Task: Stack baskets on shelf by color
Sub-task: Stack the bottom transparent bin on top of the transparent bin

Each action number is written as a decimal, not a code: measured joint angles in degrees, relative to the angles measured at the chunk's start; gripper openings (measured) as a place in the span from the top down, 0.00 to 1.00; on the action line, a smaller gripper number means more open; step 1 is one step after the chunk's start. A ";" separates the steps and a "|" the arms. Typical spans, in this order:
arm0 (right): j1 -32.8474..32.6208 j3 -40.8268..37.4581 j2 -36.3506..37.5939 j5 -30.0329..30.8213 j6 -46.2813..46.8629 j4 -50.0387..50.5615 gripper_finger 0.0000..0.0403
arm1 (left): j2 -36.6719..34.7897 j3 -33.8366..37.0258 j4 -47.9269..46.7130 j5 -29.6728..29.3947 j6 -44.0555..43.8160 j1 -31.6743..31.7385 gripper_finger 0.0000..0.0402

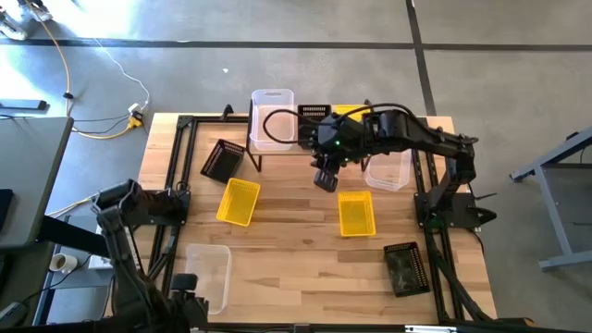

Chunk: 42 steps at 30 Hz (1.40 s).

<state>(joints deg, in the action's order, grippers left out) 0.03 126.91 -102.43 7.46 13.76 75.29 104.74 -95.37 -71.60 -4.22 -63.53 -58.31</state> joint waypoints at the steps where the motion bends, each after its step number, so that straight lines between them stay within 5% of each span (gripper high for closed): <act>1: -0.42 -0.02 0.00 0.00 0.42 0.00 0.78 | 0.74 0.00 0.02 0.44 0.71 0.02 0.58; 37: -10.84 -0.07 0.00 1.40 2.95 0.07 0.78 | 17.75 0.04 1.56 2.49 4.02 2.78 0.58; 42: -11.69 -0.07 0.00 1.40 2.95 0.21 0.78 | 18.22 0.04 1.58 3.32 3.76 2.80 0.64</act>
<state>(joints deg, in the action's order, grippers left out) -11.66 126.85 -102.43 8.86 16.71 75.50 122.96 -95.33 -70.02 -0.90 -59.77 -55.51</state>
